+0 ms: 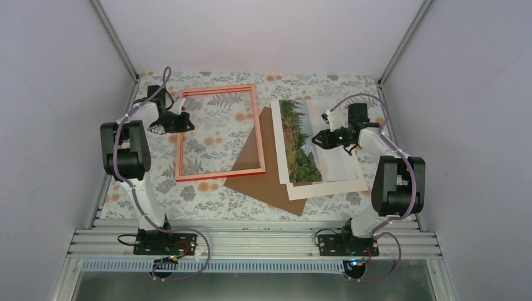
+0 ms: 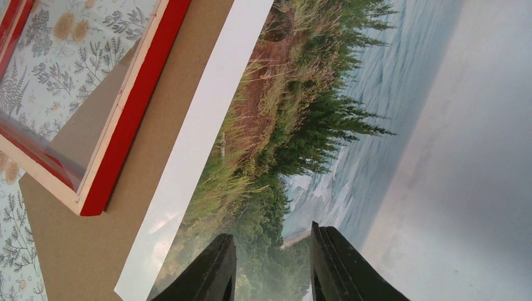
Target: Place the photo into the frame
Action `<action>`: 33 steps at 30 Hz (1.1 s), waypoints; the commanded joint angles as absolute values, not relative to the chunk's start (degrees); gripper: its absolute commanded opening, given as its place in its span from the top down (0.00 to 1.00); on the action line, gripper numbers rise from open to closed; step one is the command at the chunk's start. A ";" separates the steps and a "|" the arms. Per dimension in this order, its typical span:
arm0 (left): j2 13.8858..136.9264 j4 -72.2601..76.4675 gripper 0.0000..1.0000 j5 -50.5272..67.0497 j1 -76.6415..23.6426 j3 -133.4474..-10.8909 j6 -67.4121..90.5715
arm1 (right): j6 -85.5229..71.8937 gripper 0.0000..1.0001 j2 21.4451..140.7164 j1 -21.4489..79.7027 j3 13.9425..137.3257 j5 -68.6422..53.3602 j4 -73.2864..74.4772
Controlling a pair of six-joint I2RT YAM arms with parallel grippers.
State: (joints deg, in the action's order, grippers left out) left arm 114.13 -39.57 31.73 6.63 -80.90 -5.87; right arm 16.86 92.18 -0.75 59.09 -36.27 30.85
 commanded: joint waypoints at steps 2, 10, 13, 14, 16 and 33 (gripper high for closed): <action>114.44 -39.81 0.98 30.85 7.16 -81.22 -7.10 | 16.91 0.69 90.88 -0.26 58.47 -36.03 29.86; 114.62 -39.51 0.98 30.50 7.60 -80.83 -6.54 | 16.57 0.69 90.64 -0.26 58.44 -36.13 29.79; 114.77 -39.68 0.98 30.45 7.61 -81.12 -6.55 | 16.52 0.69 90.67 -0.26 58.40 -36.07 29.73; 114.84 -39.75 0.98 30.42 7.64 -81.20 -6.62 | 16.46 0.69 90.70 -0.26 58.44 -36.12 29.71; 114.87 -39.88 0.98 30.31 7.69 -81.17 -6.76 | 16.44 0.69 90.75 -0.25 58.45 -36.01 29.70; 114.78 -39.99 0.98 30.53 8.44 -80.24 -7.09 | 16.27 0.70 90.79 -0.24 58.54 -35.99 29.75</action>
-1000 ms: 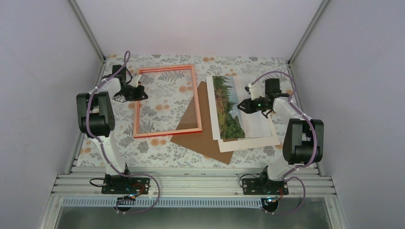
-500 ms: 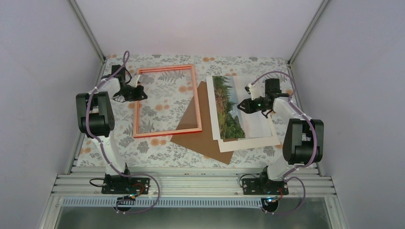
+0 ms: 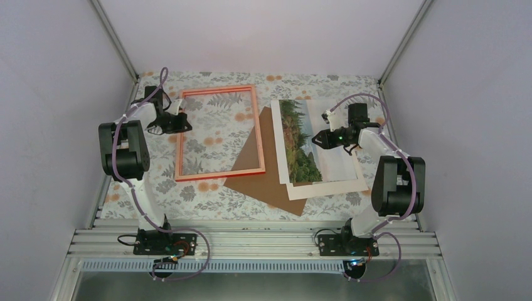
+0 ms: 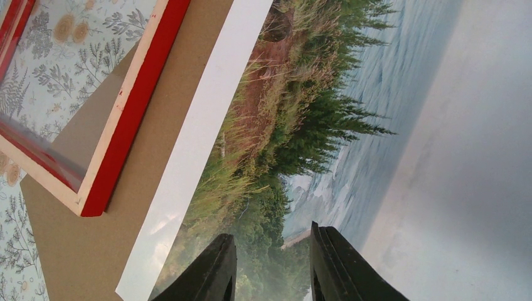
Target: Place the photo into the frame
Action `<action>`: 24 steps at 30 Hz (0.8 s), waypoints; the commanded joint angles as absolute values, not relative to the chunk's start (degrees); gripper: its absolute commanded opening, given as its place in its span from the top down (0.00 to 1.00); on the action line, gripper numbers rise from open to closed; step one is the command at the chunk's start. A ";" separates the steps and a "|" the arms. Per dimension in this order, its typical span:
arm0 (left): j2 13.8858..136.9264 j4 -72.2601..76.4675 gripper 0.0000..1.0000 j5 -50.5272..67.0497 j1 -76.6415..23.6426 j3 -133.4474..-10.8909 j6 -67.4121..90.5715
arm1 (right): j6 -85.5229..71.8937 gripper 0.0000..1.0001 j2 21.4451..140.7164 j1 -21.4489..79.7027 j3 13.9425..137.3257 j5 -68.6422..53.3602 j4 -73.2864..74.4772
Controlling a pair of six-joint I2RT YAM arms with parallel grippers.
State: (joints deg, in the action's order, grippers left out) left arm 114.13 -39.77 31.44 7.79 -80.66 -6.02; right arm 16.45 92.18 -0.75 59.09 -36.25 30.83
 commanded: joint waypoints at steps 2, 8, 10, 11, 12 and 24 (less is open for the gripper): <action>114.73 -39.96 0.98 30.67 8.44 -80.09 -7.02 | 16.27 0.70 90.71 -0.26 58.54 -35.95 29.73; 114.77 -39.94 0.98 31.31 8.53 -79.82 -6.99 | 16.18 0.70 90.45 -0.26 58.20 -35.91 29.63; 114.87 -39.65 0.98 32.11 8.44 -79.88 -6.71 | 16.17 0.70 90.44 -0.26 58.10 -36.04 29.62; 114.97 -39.55 0.98 32.49 8.36 -79.81 -6.56 | 16.17 0.70 90.45 -0.26 58.07 -36.04 29.62; 114.92 -39.43 0.98 32.78 8.27 -79.76 -6.47 | 16.17 0.70 90.44 -0.26 58.09 -36.02 29.58; 114.97 -37.60 0.97 33.11 6.80 -79.21 -5.06 | 16.00 0.69 90.79 -0.26 58.31 -36.39 29.43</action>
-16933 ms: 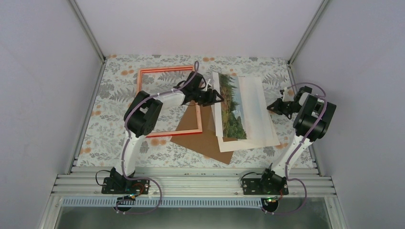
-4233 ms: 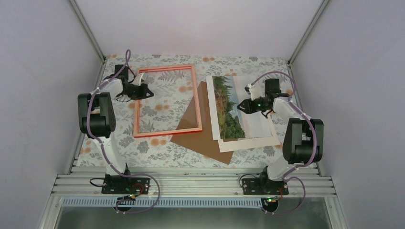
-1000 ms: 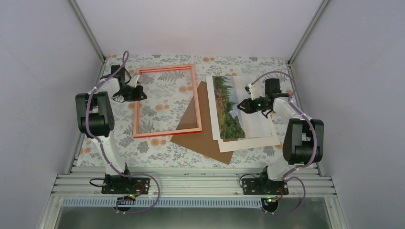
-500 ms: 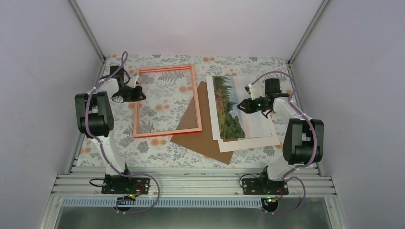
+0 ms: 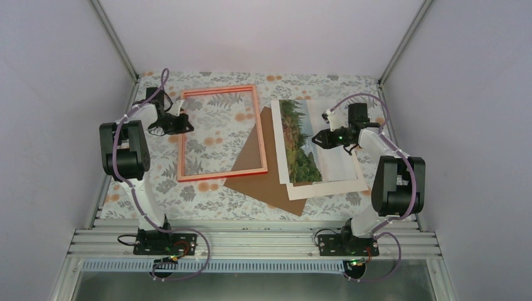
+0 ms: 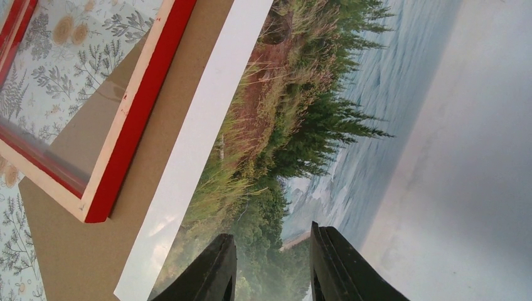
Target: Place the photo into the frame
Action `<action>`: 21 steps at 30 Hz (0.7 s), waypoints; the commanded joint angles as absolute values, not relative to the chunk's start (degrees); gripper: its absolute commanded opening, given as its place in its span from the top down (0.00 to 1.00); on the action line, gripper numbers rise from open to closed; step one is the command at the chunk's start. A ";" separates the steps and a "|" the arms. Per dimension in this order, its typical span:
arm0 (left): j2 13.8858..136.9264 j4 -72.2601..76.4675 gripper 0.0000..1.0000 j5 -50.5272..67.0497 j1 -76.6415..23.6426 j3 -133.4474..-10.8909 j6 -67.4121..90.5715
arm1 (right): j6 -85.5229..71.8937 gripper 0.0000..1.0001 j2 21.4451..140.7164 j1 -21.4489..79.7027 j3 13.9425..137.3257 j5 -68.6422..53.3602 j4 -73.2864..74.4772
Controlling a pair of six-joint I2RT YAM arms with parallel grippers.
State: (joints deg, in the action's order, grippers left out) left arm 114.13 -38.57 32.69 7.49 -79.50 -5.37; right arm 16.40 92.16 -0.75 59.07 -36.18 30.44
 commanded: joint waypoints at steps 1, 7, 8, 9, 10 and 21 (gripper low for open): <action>114.84 -37.61 0.95 32.35 6.65 -79.41 -4.81 | 16.04 0.69 90.83 -0.26 58.31 -36.39 29.49; 111.97 -37.34 0.69 25.84 5.71 -78.96 -4.04 | 16.00 0.69 90.97 -0.26 58.45 -36.54 29.44; 111.49 -37.40 0.66 24.58 5.45 -78.86 -4.08 | 16.00 0.69 90.97 -0.26 58.43 -36.46 29.44; 111.08 -37.48 0.64 22.95 5.11 -78.78 -4.00 | 16.00 0.69 90.97 -0.22 58.52 -36.47 29.38; 110.75 -37.46 0.59 21.45 4.76 -78.61 -3.98 | 16.00 0.69 91.04 -0.26 58.53 -36.46 29.36; 107.03 -38.60 0.28 10.48 1.54 -78.13 -4.13 | 15.82 0.69 91.49 -0.26 59.14 -36.65 29.36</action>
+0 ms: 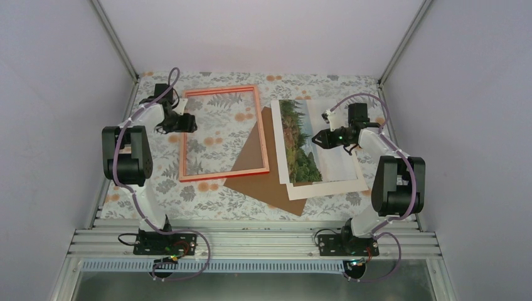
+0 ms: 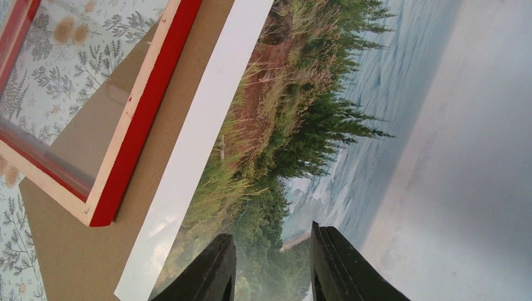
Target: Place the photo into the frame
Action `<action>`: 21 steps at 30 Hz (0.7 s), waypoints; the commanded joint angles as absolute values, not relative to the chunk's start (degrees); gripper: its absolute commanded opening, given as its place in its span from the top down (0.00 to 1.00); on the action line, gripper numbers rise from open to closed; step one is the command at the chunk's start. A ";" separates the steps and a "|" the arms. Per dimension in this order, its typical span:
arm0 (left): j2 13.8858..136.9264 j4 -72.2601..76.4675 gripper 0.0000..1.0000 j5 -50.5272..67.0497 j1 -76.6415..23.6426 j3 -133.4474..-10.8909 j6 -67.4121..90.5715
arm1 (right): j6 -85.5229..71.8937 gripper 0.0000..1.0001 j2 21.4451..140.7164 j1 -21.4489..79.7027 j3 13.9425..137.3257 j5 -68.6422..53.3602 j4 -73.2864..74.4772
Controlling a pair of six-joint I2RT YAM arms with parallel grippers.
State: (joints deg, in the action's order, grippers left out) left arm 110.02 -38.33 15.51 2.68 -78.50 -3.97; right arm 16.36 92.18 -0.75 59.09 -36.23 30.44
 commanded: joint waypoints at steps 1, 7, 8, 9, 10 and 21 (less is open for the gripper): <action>106.73 -38.70 0.25 9.56 1.20 -78.17 -4.13 | 15.82 0.69 91.56 -0.22 59.15 -36.65 29.36; 104.94 -39.28 0.21 4.64 0.22 -78.42 -4.33 | 15.91 0.69 91.45 -0.25 59.08 -36.83 29.27; 104.54 -39.02 0.21 3.89 0.25 -78.36 -4.56 | 15.91 0.69 91.37 -0.26 59.07 -36.83 29.27; 104.30 -38.68 0.22 2.92 0.38 -78.21 -4.66 | 15.92 0.69 91.28 -0.26 58.99 -36.89 29.31; 104.12 -38.29 0.23 2.13 0.69 -77.96 -4.84 | 15.99 0.69 91.17 -0.24 58.90 -36.97 29.35; 101.56 -36.89 0.34 -0.06 1.93 -69.93 -8.62 | 16.02 0.69 89.85 -0.24 57.99 -37.26 29.22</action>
State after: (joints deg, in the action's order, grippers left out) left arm 103.68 -38.04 1.91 1.98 -72.12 -6.90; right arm 16.36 91.85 -0.75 59.07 -36.34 30.41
